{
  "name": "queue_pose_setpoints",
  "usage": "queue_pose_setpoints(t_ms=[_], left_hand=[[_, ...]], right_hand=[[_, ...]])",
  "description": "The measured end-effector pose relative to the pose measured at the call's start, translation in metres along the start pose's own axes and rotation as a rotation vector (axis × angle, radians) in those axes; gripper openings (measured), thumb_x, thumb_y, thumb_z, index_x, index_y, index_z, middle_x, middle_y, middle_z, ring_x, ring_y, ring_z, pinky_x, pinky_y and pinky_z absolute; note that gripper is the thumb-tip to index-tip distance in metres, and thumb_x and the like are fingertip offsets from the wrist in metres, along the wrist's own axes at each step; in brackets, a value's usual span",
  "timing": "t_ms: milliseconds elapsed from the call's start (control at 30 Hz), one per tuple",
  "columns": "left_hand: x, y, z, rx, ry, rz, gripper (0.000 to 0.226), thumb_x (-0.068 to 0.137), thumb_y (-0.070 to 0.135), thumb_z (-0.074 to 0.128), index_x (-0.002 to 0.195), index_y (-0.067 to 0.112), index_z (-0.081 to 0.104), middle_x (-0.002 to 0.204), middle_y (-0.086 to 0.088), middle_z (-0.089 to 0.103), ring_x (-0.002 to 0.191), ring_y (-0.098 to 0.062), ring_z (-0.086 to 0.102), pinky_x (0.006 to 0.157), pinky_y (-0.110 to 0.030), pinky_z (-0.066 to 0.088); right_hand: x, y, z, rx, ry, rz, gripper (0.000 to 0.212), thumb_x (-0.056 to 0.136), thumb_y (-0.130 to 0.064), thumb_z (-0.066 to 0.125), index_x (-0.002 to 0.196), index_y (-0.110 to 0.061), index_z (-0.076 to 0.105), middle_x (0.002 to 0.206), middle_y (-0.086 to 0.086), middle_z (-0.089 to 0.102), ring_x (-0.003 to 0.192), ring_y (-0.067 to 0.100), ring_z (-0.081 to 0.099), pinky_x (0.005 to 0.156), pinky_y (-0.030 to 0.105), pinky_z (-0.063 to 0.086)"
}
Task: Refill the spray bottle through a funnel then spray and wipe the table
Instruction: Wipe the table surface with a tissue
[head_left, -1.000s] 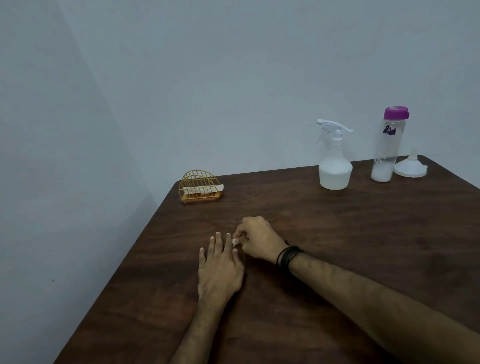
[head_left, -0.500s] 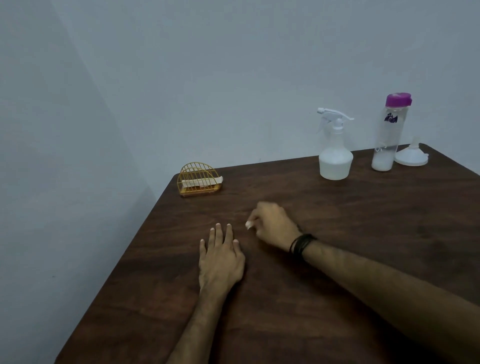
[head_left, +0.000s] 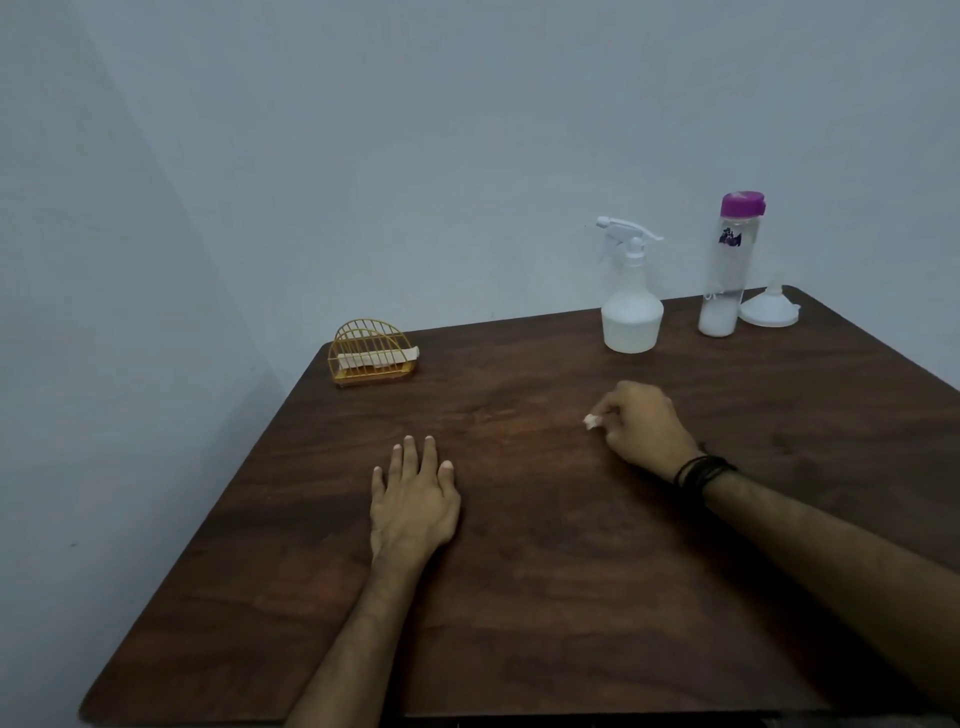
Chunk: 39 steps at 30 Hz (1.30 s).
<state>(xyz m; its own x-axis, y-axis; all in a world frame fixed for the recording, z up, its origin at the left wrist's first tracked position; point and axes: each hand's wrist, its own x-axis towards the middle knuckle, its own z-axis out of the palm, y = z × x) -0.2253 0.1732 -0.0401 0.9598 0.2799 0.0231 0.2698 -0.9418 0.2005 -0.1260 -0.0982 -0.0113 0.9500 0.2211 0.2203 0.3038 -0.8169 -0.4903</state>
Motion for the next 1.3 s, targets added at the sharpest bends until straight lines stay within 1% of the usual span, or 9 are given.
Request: queue_pose_setpoints(t_ms=[233, 333, 433, 500, 700, 800, 967, 1200, 1300], left_hand=[[-0.004, -0.001, -0.003, 0.01, -0.021, 0.003, 0.06, 0.105, 0.047, 0.015, 0.159, 0.022, 0.01, 0.167, -0.006, 0.006, 0.155, -0.022, 0.002, 0.125, -0.047, 0.003], [-0.006, -0.001, -0.004, 0.013, -0.031, -0.001, 0.063, 0.104, 0.05, 0.015, 0.159, 0.022, 0.009, 0.167, -0.006, 0.004, 0.155, -0.021, 0.001, 0.125, -0.047, 0.002], [-0.007, 0.001, -0.003, 0.014, -0.026, -0.003, 0.064, 0.104, 0.05, 0.015, 0.159, 0.02, 0.009, 0.167, -0.007, 0.004, 0.155, -0.022, 0.001, 0.125, -0.047, 0.002], [-0.007, 0.002, -0.003, 0.015, -0.026, -0.011, 0.064, 0.104, 0.05, 0.014, 0.159, 0.02, 0.008, 0.167, -0.007, 0.003, 0.155, -0.023, 0.0, 0.125, -0.047, 0.002], [-0.007, 0.002, -0.003, 0.019, -0.022, -0.009, 0.063, 0.104, 0.05, 0.014, 0.159, 0.02, 0.008, 0.167, -0.007, 0.003, 0.155, -0.023, 0.0, 0.125, -0.048, 0.002], [-0.007, 0.0, -0.003, 0.016, -0.013, 0.001, 0.063, 0.104, 0.049, 0.015, 0.159, 0.02, 0.008, 0.167, -0.007, 0.003, 0.155, -0.022, 0.0, 0.125, -0.047, 0.003], [-0.004, 0.002, -0.001, 0.012, 0.001, -0.004, 0.063, 0.104, 0.048, 0.014, 0.159, 0.019, 0.008, 0.167, -0.007, 0.003, 0.155, -0.022, -0.001, 0.125, -0.048, 0.002], [0.0, -0.002, 0.004, 0.019, 0.035, 0.019, 0.06, 0.105, 0.043, 0.016, 0.159, 0.019, 0.01, 0.167, -0.007, 0.005, 0.155, -0.022, 0.001, 0.125, -0.047, 0.005], [0.001, -0.005, 0.005, 0.023, 0.041, 0.04, 0.059, 0.104, 0.039, 0.017, 0.159, 0.02, 0.009, 0.168, -0.006, 0.006, 0.155, -0.021, 0.002, 0.125, -0.047, 0.006]], right_hand=[[-0.091, -0.079, 0.028, 0.131, -0.204, -0.378, 0.02, 0.091, -0.013, 0.065, 0.095, -0.026, 0.08, 0.094, -0.007, 0.065, 0.086, 0.006, 0.061, 0.08, 0.021, 0.05], [-0.077, -0.037, 0.003, 0.108, -0.12, -0.255, 0.019, 0.086, -0.012, 0.072, 0.092, -0.027, 0.082, 0.087, -0.007, 0.066, 0.079, 0.008, 0.061, 0.075, 0.024, 0.05], [-0.059, 0.018, -0.03, 0.037, 0.006, -0.007, 0.013, 0.087, -0.015, 0.075, 0.093, -0.025, 0.081, 0.085, -0.013, 0.06, 0.088, 0.012, 0.063, 0.087, 0.032, 0.053], [-0.065, 0.029, -0.035, 0.015, 0.032, 0.049, 0.013, 0.088, -0.015, 0.073, 0.093, -0.024, 0.081, 0.083, -0.015, 0.056, 0.09, 0.014, 0.064, 0.087, 0.032, 0.052], [-0.119, -0.035, 0.009, 0.118, -0.106, -0.261, 0.019, 0.085, -0.017, 0.071, 0.089, -0.033, 0.08, 0.083, -0.016, 0.06, 0.074, -0.003, 0.055, 0.071, 0.011, 0.041], [-0.083, -0.027, 0.011, 0.123, -0.094, -0.276, 0.019, 0.086, -0.015, 0.071, 0.088, -0.032, 0.08, 0.086, -0.011, 0.064, 0.073, -0.002, 0.054, 0.076, 0.019, 0.05], [0.006, 0.005, 0.001, 0.039, -0.008, 0.054, 0.014, 0.094, -0.015, 0.068, 0.099, -0.021, 0.079, 0.106, -0.003, 0.063, 0.103, 0.017, 0.063, 0.096, 0.031, 0.052], [-0.006, -0.118, 0.075, 0.105, -0.194, -0.321, 0.02, 0.091, -0.016, 0.064, 0.1, -0.023, 0.08, 0.101, -0.001, 0.065, 0.097, 0.018, 0.063, 0.084, 0.026, 0.05], [0.023, -0.131, 0.088, 0.135, -0.216, -0.335, 0.019, 0.094, -0.015, 0.063, 0.105, -0.019, 0.078, 0.107, -0.001, 0.065, 0.1, 0.017, 0.063, 0.085, 0.026, 0.051]])
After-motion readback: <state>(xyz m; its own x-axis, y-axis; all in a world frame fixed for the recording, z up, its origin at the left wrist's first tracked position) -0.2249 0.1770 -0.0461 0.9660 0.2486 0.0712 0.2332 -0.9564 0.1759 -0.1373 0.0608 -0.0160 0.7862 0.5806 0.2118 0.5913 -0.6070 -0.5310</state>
